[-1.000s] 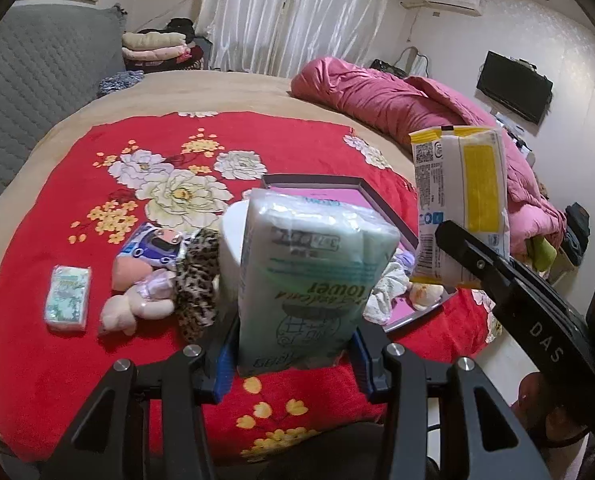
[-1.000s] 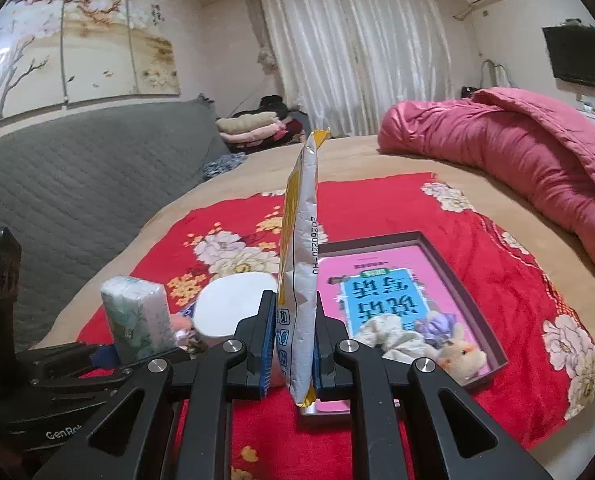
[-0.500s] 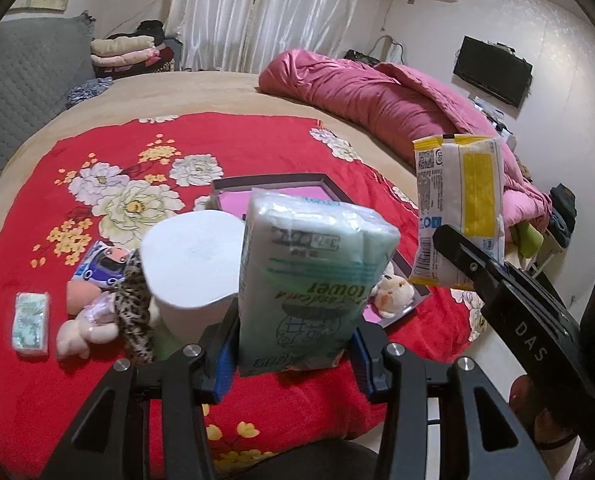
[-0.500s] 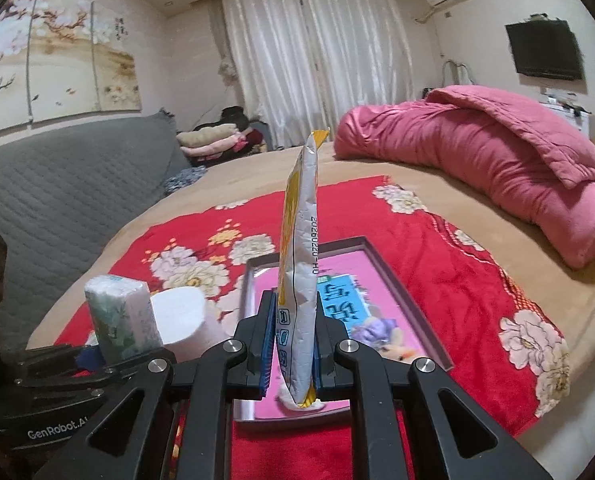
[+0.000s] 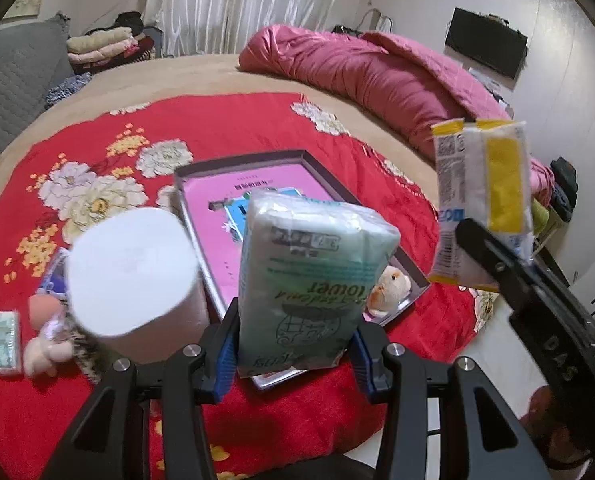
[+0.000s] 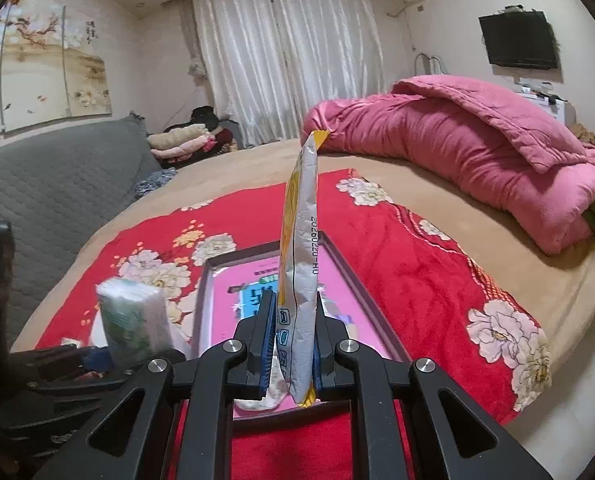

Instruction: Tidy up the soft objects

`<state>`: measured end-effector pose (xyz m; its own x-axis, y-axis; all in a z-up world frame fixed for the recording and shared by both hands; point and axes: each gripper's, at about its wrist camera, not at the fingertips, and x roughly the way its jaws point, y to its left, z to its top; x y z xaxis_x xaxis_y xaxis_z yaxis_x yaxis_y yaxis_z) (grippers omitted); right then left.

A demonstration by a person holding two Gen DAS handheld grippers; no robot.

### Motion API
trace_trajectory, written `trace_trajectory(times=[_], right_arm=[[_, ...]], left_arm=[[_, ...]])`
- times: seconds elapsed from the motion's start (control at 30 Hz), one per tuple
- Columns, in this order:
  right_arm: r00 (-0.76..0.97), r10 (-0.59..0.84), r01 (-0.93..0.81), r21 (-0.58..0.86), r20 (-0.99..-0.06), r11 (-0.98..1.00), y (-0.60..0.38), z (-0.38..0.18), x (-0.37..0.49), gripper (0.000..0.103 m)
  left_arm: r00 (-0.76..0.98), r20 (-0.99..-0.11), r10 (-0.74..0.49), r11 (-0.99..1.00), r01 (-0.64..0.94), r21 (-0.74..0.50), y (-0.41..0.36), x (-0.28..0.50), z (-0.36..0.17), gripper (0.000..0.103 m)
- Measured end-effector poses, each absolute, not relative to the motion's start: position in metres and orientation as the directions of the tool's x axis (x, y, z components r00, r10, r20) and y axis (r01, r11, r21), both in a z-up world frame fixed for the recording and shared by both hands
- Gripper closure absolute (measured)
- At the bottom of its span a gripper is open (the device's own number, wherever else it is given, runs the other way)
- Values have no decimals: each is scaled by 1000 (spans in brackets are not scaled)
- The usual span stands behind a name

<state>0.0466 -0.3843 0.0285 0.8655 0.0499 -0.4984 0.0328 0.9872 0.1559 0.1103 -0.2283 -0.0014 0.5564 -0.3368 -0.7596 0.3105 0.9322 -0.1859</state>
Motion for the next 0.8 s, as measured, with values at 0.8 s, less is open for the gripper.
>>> trace_trajectory(times=[0.8], right_arm=[[798, 143, 10, 251, -585, 968, -415, -10, 79, 88]], left_arm=[[435, -861, -265, 953, 256, -164, -257, 150, -70, 56]])
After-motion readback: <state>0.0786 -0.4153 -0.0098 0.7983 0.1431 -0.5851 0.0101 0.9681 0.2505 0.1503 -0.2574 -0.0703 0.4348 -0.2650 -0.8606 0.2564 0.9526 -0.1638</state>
